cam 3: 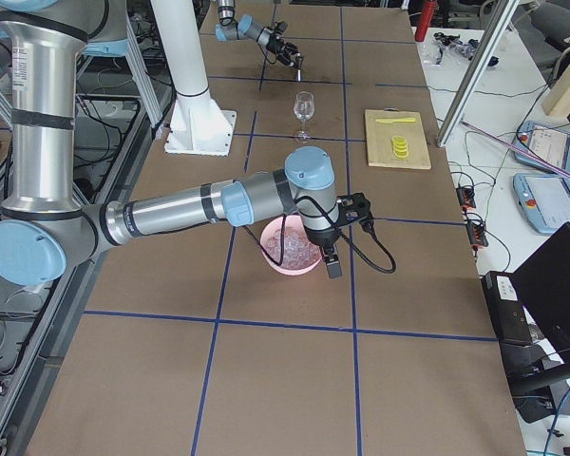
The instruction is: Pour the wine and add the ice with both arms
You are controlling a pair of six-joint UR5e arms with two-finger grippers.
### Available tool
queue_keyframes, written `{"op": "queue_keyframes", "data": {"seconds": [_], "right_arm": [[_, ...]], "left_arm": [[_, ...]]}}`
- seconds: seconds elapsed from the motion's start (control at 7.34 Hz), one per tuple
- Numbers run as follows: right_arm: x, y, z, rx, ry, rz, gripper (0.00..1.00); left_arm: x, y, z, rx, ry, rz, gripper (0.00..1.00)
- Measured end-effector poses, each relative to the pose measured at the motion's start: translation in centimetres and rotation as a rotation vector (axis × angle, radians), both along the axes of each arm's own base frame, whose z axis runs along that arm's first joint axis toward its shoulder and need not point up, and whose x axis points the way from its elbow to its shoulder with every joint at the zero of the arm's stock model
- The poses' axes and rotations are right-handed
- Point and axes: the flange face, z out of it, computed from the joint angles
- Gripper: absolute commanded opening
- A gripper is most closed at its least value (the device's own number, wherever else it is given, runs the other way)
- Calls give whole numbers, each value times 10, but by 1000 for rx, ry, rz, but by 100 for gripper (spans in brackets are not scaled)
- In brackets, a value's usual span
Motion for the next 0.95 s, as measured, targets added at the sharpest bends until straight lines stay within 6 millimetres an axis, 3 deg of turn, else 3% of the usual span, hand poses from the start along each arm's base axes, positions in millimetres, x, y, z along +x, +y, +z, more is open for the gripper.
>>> {"op": "queue_keyframes", "data": {"seconds": [0.54,0.95], "right_arm": [[0,1,1,-2,0,-1,100],[0,1,1,0,1,-1,100]], "left_arm": [[6,4,20,-3,-36,-3,49],[11,5,25,-3,-47,2,47]]}}
